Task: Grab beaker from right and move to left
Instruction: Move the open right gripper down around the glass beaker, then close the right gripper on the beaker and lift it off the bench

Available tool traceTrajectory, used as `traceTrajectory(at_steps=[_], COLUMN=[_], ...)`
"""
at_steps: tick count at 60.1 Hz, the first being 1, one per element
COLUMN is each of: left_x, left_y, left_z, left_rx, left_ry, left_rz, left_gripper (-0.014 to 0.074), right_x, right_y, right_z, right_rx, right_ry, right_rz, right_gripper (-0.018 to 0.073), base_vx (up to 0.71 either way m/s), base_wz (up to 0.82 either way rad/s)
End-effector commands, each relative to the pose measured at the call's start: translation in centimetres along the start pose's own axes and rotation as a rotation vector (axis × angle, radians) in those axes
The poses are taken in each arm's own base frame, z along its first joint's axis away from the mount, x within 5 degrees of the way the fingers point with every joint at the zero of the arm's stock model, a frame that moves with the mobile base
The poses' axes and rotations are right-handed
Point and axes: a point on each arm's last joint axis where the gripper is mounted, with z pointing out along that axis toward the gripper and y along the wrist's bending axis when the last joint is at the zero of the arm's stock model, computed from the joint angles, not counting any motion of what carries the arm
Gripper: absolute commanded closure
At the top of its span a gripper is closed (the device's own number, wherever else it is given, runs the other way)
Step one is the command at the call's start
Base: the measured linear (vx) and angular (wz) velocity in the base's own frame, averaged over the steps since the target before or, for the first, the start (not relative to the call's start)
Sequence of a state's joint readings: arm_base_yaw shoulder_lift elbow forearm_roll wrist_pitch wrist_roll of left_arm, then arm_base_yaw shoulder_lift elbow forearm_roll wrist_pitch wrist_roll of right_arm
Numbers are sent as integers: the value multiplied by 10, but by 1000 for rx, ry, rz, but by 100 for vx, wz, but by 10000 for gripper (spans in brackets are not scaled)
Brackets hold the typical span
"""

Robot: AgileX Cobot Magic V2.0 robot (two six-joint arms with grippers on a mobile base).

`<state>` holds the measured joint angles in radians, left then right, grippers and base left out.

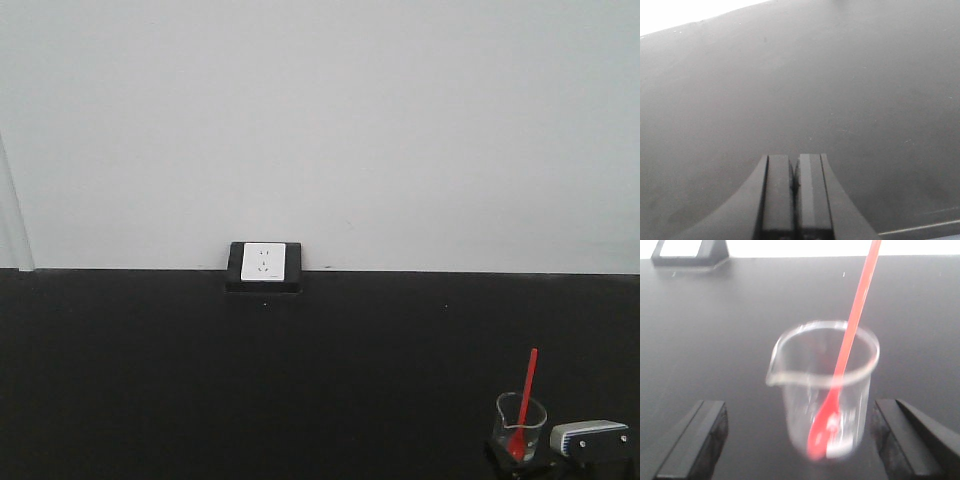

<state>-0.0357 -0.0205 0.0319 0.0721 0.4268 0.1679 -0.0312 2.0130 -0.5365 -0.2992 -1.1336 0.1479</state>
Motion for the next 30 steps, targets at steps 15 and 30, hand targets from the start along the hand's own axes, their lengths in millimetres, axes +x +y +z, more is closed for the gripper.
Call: traceTrajectory(at_steps=[15,30], left_x=[-2,-2], left_y=[0,0], left_z=[2,2], left_rx=[-4,-4], left_ry=[-65,-65], left_rz=[1,1], left_gripper=[603,603], right_x=[-35,-36], right_y=[-6,-12], right_z=[30,52], right_rx=[-40,-43], right_ry=[-294,-309], right_rz=[-7,11], right_gripper=[-34,-26], base_vx=[0,0], base_wz=[0,0])
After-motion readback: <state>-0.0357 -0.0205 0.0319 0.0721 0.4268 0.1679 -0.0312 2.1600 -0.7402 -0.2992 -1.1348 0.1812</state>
